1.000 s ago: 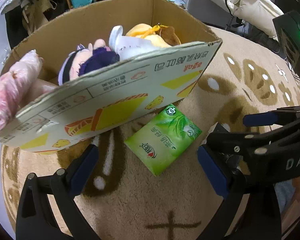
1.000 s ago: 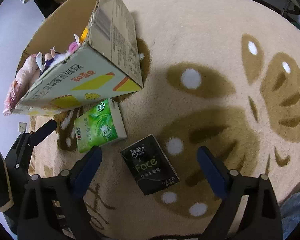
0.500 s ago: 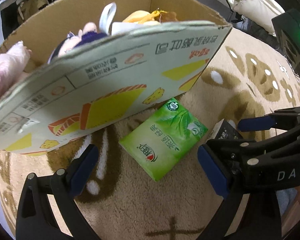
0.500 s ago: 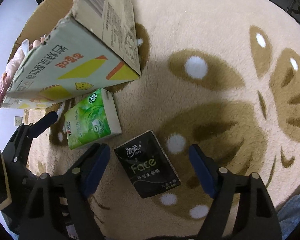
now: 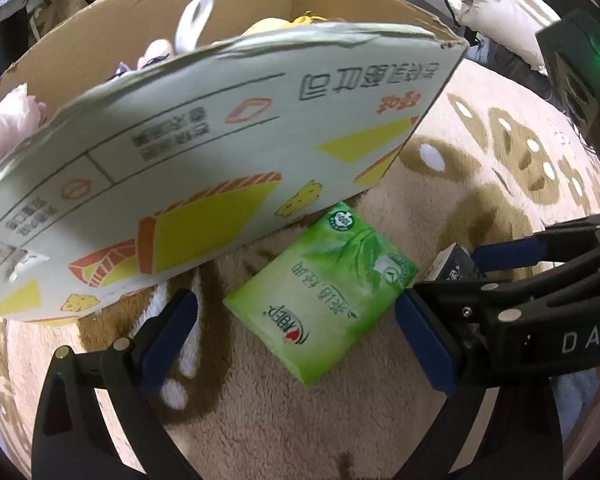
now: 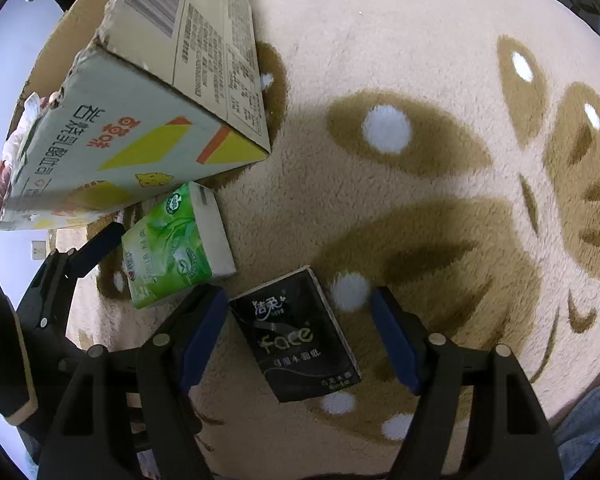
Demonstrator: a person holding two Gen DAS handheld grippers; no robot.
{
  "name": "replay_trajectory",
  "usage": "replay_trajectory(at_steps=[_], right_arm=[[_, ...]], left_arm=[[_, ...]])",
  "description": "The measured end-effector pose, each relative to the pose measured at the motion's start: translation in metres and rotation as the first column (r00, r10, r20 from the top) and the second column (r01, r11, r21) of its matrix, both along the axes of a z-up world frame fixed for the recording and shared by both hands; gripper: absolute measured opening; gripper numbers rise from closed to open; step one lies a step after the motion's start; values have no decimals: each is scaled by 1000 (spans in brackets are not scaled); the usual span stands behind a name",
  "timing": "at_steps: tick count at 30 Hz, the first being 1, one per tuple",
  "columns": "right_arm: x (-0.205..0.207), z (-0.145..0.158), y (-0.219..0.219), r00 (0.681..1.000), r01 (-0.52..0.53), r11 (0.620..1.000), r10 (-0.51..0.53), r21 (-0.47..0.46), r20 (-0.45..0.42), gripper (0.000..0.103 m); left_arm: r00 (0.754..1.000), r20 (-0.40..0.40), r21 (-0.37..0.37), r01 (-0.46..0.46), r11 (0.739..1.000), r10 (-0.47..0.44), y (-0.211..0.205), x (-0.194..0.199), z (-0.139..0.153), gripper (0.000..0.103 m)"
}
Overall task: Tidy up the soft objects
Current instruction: 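Grasp green tissue pack with left tool while right tool grasps black Face tissue pack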
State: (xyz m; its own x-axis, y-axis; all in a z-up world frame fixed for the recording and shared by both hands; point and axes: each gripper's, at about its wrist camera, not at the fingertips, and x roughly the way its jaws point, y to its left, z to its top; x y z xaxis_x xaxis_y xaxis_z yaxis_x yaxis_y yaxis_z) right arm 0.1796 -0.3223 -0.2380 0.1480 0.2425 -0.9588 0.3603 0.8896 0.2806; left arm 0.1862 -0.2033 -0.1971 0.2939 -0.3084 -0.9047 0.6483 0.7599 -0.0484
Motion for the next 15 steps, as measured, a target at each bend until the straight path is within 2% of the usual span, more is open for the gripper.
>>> replay_trajectory(at_steps=[5,7,11,15], right_arm=[[3,0,2,1000,4,1000,-4,3,-3,78],[5,-4,0,1000,14,1000,-14,17,-4,78],[8,-4,-5,999,32,999,-32,35,-7,78],[11,-5,-5,1000,15,1000,-15,1,-11,68]], left_arm=[[1000,12,-12,5,1000,-5,0,-2,-2,96],[1000,7,-18,5,1000,-5,0,-3,-3,90],[1000,9,-7,11,1000,-11,-3,-3,-7,89],[1000,11,-8,27,1000,-26,-6,-5,-8,81]])
